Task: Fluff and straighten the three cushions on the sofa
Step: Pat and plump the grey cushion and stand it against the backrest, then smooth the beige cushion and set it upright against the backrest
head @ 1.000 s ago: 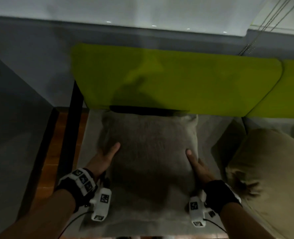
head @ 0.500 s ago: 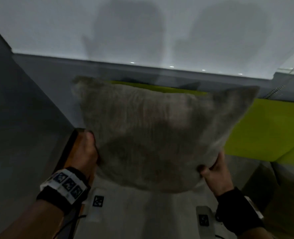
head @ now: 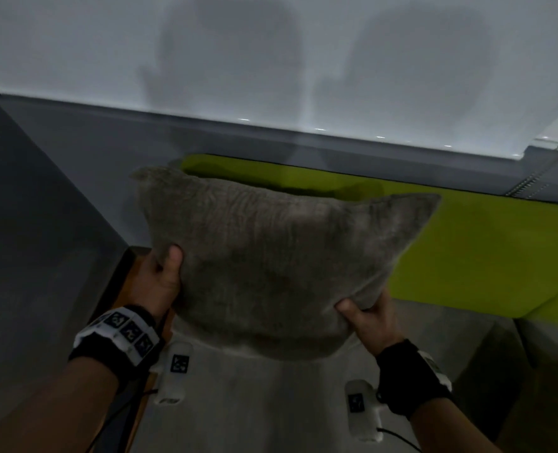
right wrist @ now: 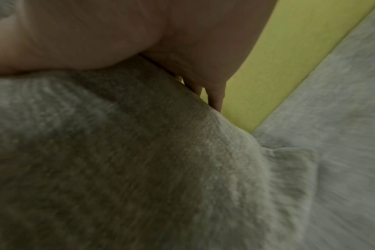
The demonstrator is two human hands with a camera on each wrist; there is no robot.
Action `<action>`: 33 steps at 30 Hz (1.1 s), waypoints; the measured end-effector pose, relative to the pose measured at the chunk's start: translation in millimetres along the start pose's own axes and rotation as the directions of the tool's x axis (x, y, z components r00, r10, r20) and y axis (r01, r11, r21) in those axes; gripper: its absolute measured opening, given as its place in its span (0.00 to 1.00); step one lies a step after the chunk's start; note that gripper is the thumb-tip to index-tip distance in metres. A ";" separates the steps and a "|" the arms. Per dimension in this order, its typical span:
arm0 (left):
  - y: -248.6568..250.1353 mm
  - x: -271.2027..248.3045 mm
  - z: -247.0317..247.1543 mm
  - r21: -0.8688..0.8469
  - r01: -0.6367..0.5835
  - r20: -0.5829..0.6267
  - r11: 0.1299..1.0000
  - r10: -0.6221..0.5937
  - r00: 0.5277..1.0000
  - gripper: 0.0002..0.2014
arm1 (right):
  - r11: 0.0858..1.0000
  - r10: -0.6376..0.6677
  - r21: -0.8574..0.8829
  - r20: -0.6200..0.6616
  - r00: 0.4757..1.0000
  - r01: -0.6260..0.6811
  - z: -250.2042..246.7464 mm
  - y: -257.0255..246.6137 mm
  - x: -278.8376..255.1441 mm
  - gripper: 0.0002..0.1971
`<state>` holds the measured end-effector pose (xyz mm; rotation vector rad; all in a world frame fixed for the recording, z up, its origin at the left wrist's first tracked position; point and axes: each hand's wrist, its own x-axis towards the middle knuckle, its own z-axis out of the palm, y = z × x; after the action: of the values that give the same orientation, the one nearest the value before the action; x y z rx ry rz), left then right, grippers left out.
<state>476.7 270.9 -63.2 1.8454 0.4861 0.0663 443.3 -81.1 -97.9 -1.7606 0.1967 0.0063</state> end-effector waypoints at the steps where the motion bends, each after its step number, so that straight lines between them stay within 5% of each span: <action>1: -0.6 3.8 0.2 0.032 0.041 -0.035 0.999 -0.040 0.999 0.50 | 1.000 -0.004 0.018 -0.014 1.000 0.004 -0.8 -2.0 1.2 0.65; 6: -4.9 19.7 4.5 0.150 0.098 -0.046 0.984 -0.092 0.995 0.59 | 1.000 0.003 0.000 -0.009 1.000 -0.003 1.8 -2.1 2.3 0.64; 12: 0.7 18.9 11.4 0.261 0.157 -0.001 0.953 -0.162 0.987 0.41 | 0.995 0.094 -0.019 0.041 0.995 -0.094 3.2 -7.9 2.8 0.62; 15: 2.4 6.6 2.5 0.268 0.106 -0.019 0.958 -0.105 0.994 0.36 | 0.995 0.090 -0.057 0.095 0.991 -0.085 -10.2 -15.6 -10.5 0.57; 20: 2.2 -20.0 -17.9 0.182 -0.173 -0.058 0.968 0.186 0.981 0.31 | 0.972 0.192 -0.148 0.041 0.981 -0.184 -30.1 -14.0 -39.3 0.72; 22: 2.0 -33.7 -22.4 0.159 -0.352 -0.121 0.923 0.372 0.920 0.25 | 0.961 0.201 -0.193 -0.004 0.980 -0.198 -37.7 -14.4 -57.9 0.67; 24: 6.8 -50.1 -26.7 0.152 -0.457 -0.122 0.876 0.476 0.871 0.25 | 0.951 0.154 -0.261 -0.072 0.986 -0.167 -52.2 -17.5 -87.2 0.50; 25: 9.9 -62.2 -26.0 0.135 -0.474 -0.072 0.870 0.486 0.871 0.26 | 0.948 0.099 -0.290 -0.117 0.988 -0.130 -63.6 -15.7 -105.3 0.41; 28: 40.2 -122.7 6.0 0.190 -0.656 0.171 0.730 0.634 0.754 0.10 | 0.938 -0.065 -0.347 -0.252 0.966 -0.028 -108.5 -14.4 -169.7 0.18; 33: 63.1 -238.6 122.3 0.000 -0.772 0.586 0.635 0.626 0.515 0.07 | 0.872 -0.153 -0.483 -0.430 0.890 -0.084 -209.0 -17.1 -271.3 0.08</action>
<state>312.6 59.4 1.2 2.1035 -0.7421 0.0303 156.5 -246.6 -8.9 -2.2595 0.5466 -0.4273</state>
